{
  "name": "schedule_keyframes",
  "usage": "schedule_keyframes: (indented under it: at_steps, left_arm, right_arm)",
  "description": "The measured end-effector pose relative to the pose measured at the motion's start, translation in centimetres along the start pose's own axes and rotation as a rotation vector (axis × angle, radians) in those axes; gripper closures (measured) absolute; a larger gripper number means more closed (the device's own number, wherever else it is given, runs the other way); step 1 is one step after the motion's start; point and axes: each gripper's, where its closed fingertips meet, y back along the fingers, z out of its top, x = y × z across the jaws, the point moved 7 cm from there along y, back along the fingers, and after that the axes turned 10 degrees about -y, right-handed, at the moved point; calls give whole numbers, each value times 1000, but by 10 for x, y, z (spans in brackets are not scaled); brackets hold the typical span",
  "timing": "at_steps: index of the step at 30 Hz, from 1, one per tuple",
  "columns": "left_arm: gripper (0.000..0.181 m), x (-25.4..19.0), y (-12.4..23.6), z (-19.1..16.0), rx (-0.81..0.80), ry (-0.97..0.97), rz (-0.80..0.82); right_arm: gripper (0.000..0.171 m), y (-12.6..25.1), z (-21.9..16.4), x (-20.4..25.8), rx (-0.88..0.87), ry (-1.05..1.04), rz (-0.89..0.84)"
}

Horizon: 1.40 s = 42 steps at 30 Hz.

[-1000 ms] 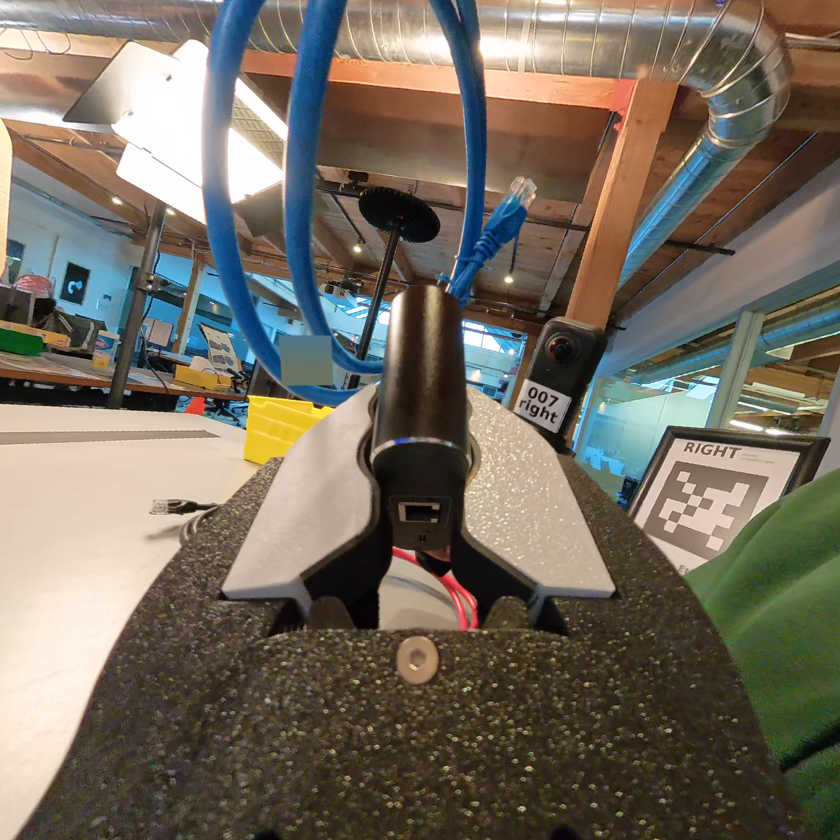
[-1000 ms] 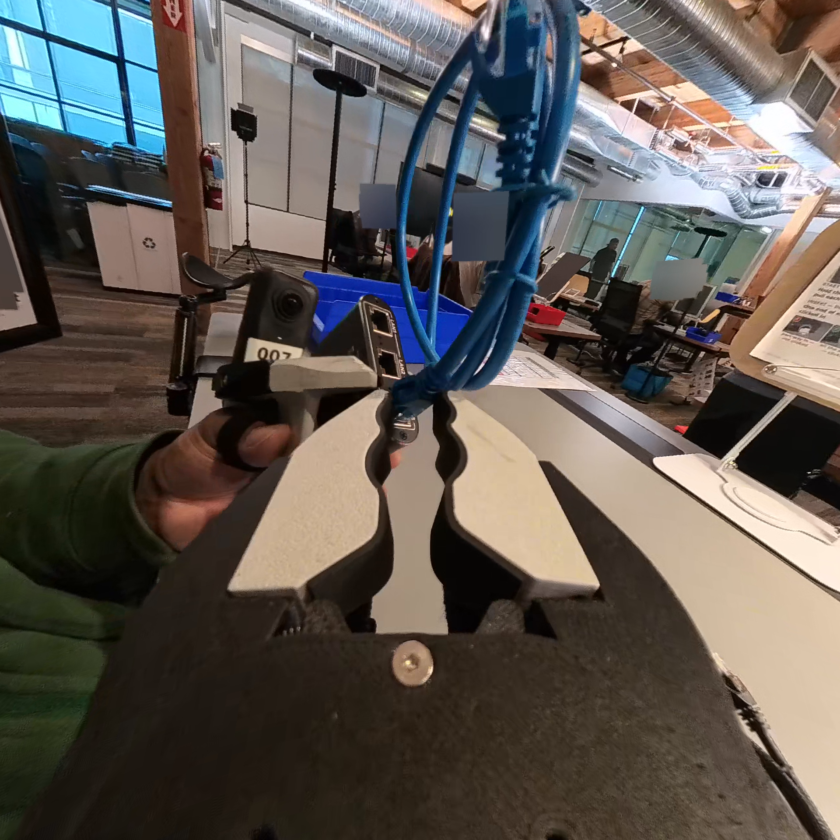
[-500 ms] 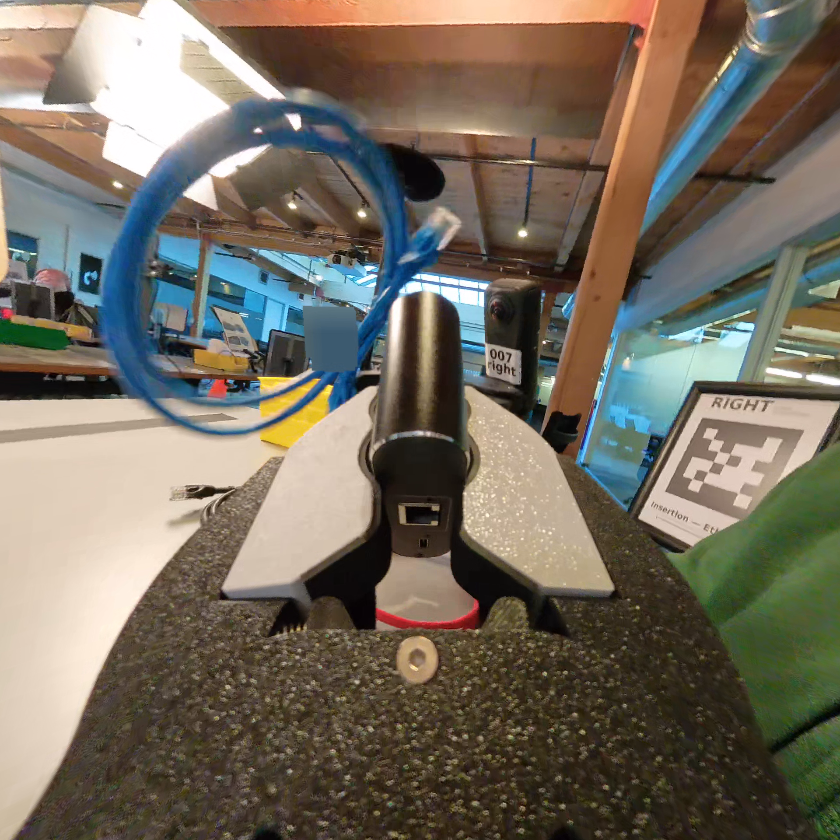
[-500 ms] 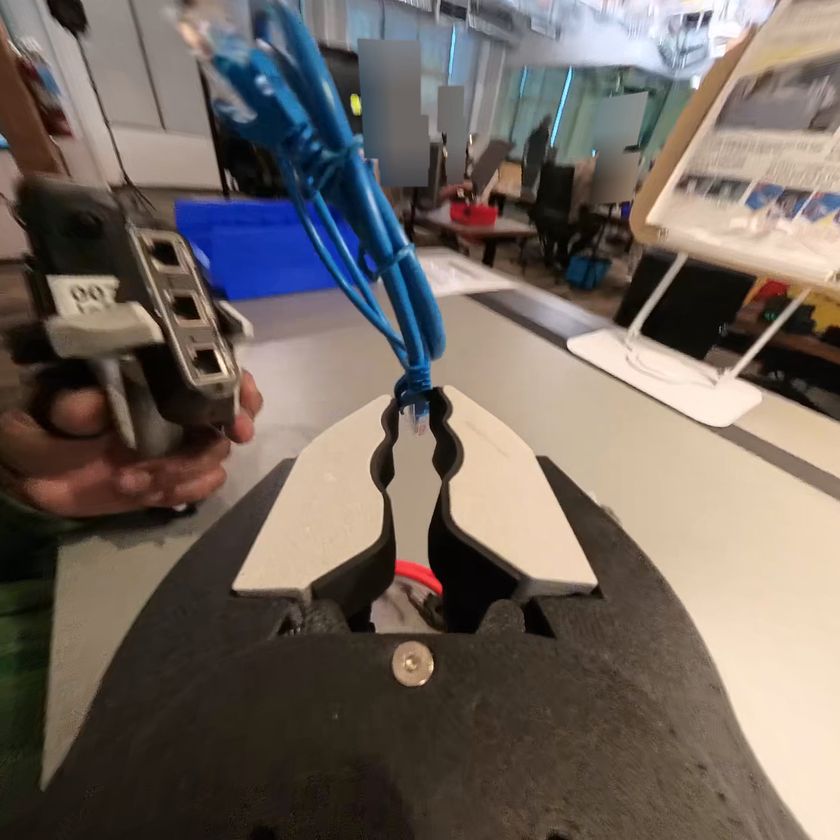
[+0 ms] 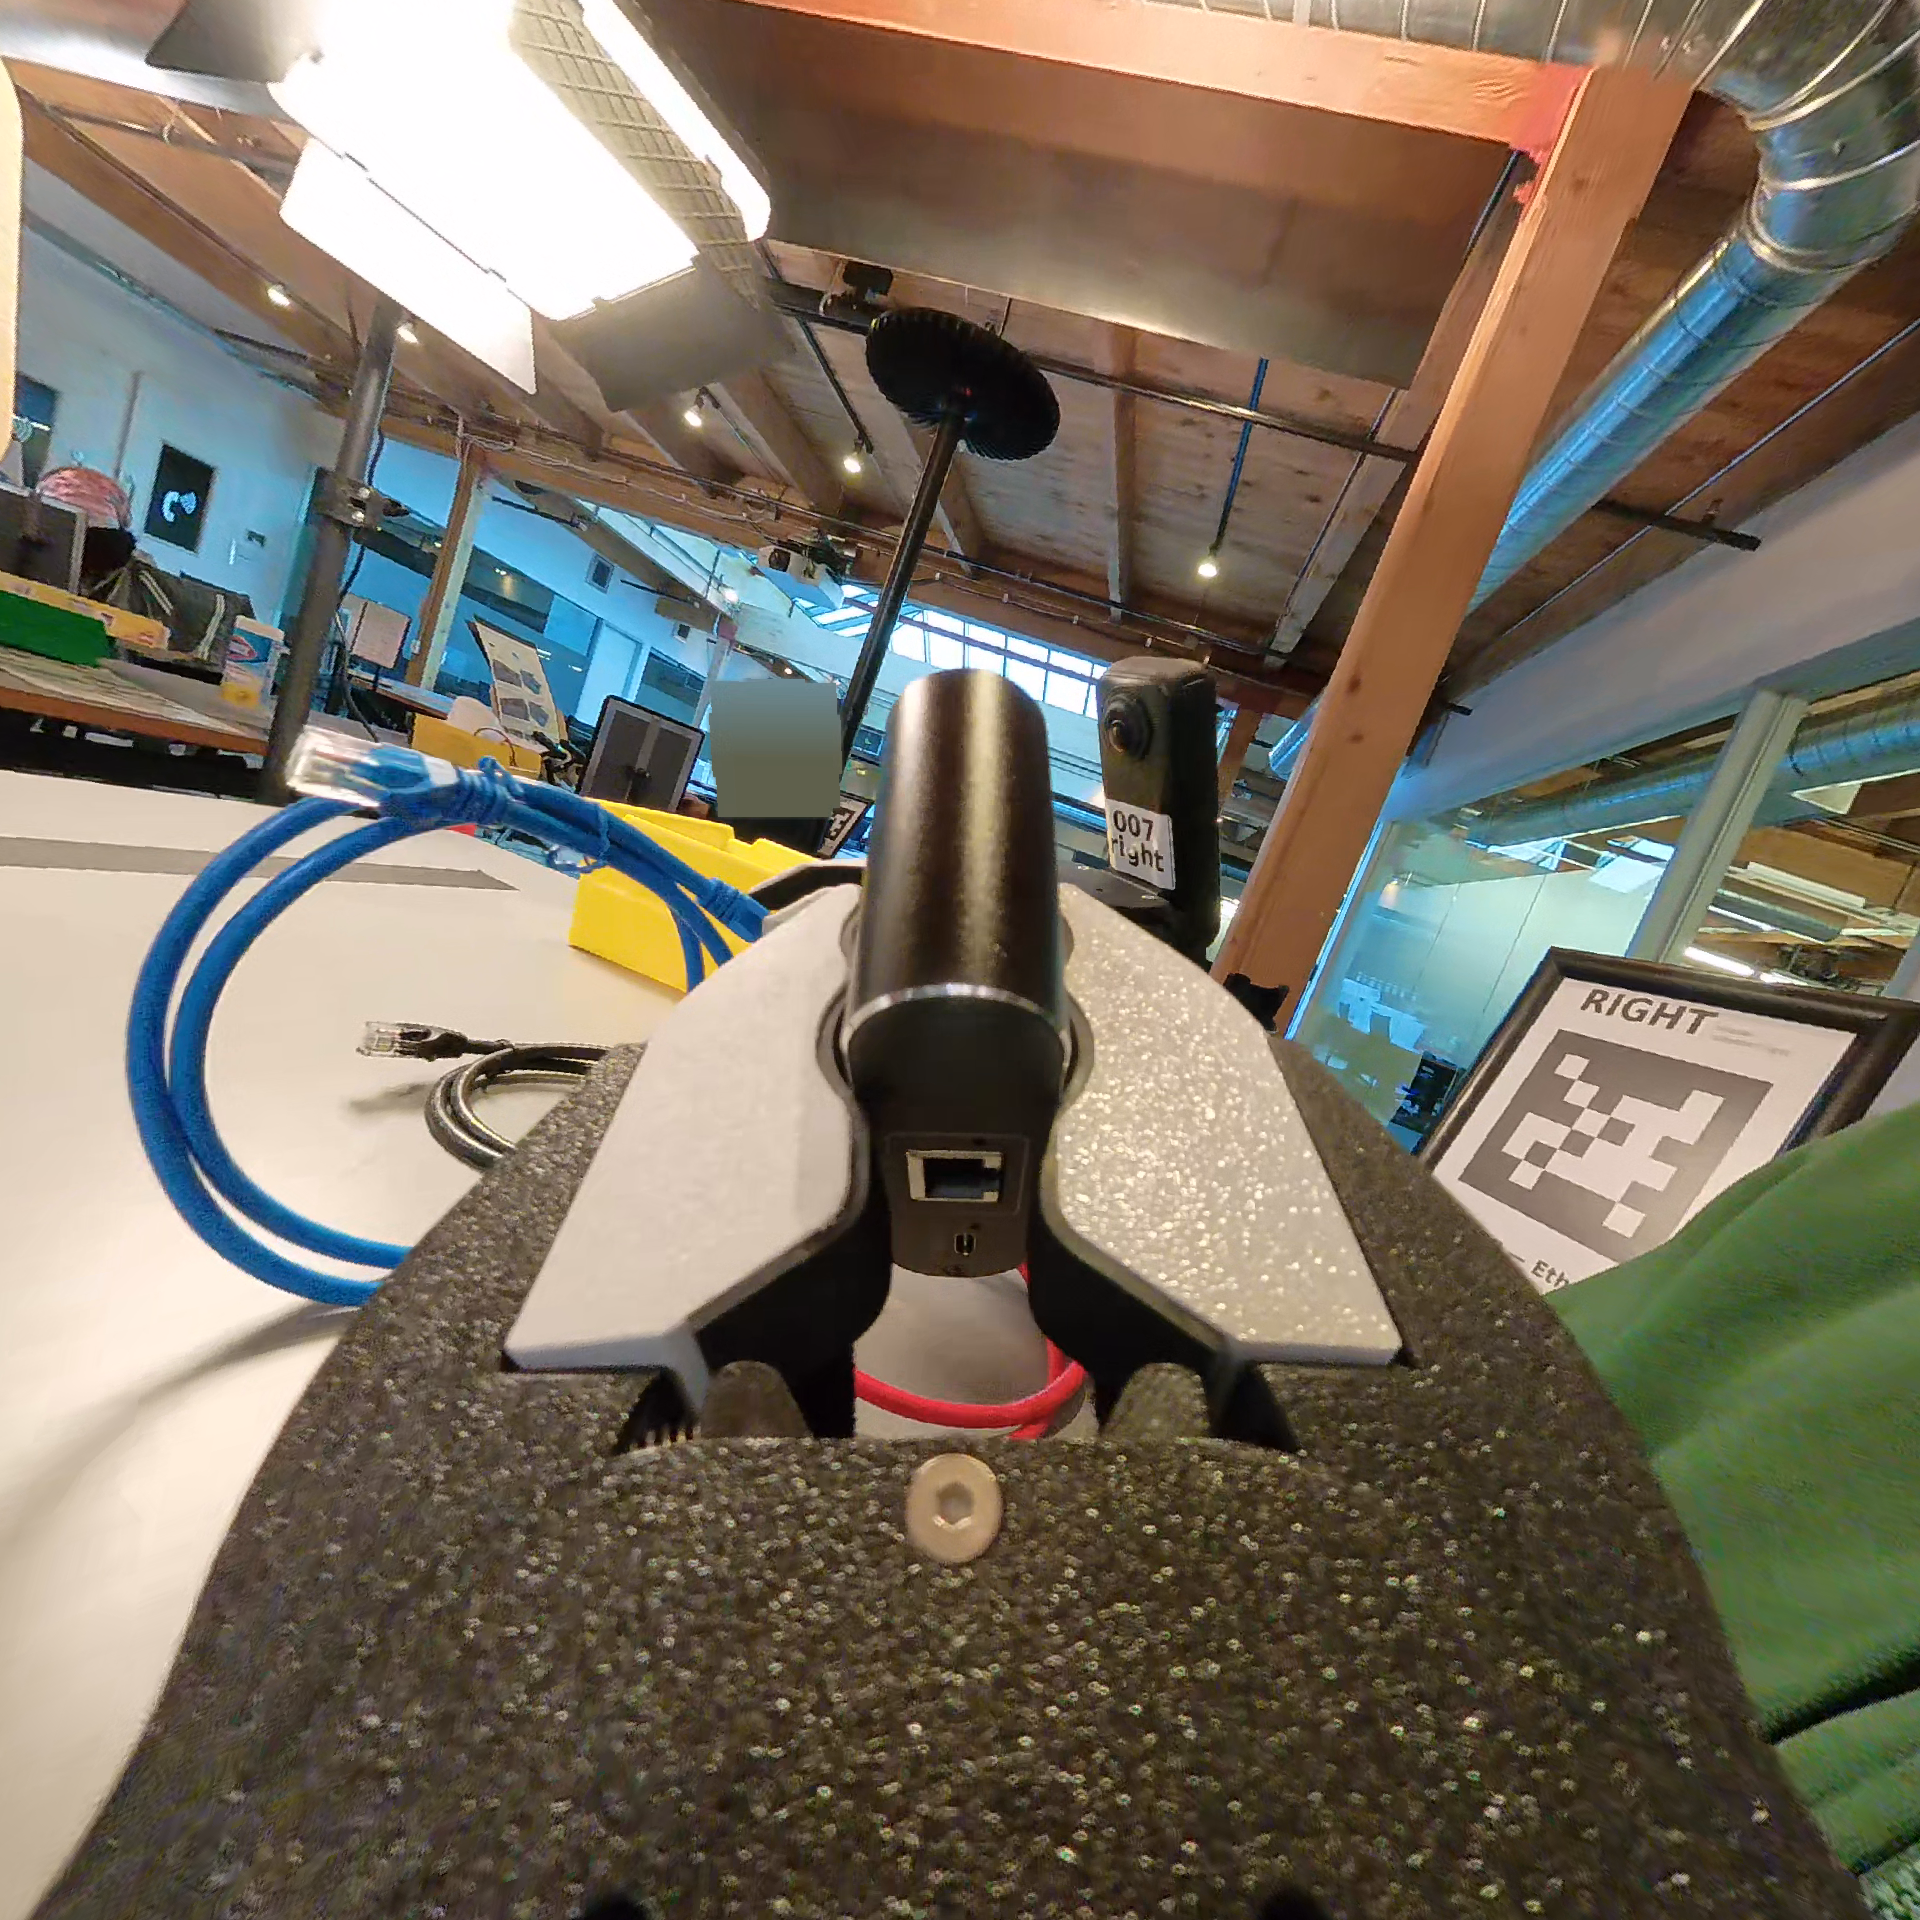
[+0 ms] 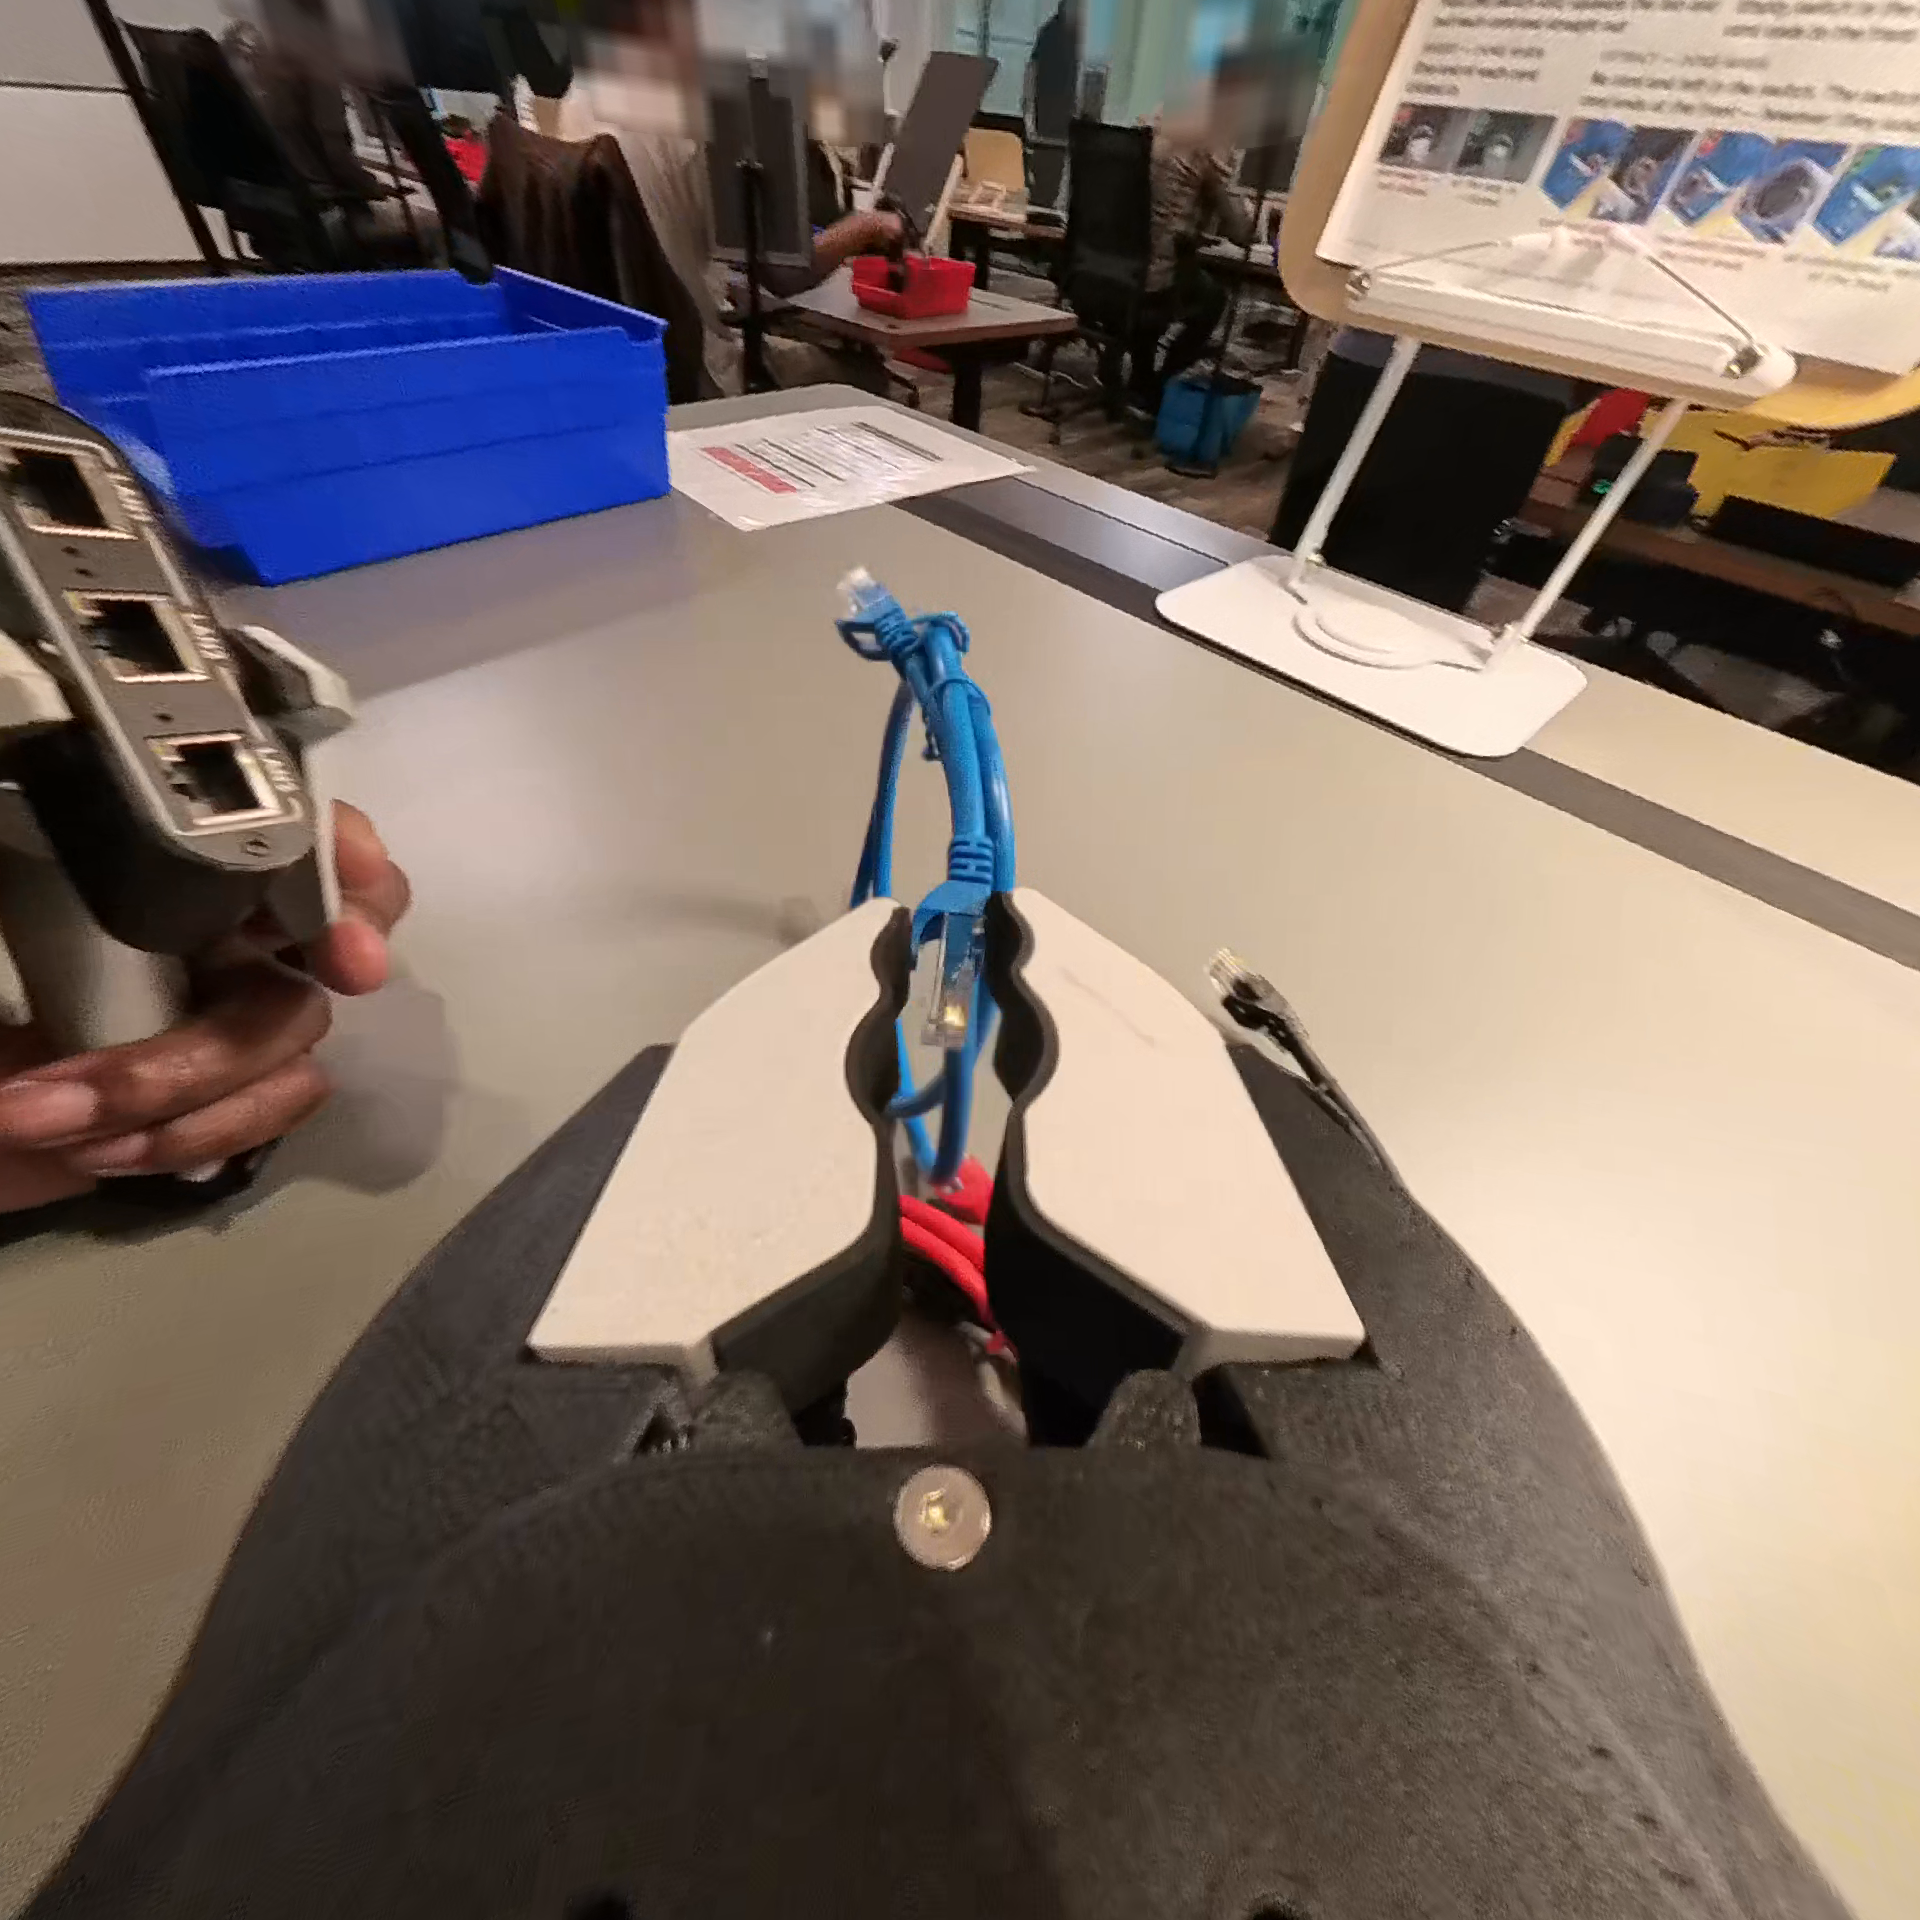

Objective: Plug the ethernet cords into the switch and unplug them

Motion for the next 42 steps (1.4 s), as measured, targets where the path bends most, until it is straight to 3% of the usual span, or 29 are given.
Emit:
schedule_keyframes:
  at_steps: [7, 12, 20, 28, 33, 42]
  left_arm:
    - [152, 3, 0, -1, 6, 17, 16]
    - [153, 5, 1, -1, -1, 32, 23]
    - [152, 8, -1, -3, 15, 63, 31]
    - [153, 9, -3, -4, 28, 65, 39]
    - [153, 9, -3, -4, 32, 66, 35]
    - [152, 7, 0, -3, 7, 60, 27]
  right_arm:
    - [162, 9, -4, -28, 35, -27, -145]
    - [154, 14, -4, -39, 38, 1, -193]
    - [143, -2, -21, -59, 287, 117, -289]
    - [124, -45, -2, -96, 535, 13, -86]
    - [111, -70, -32, -121, 777, 92, -206]
    - [134, -51, -48, -129, 815, 33, -178]
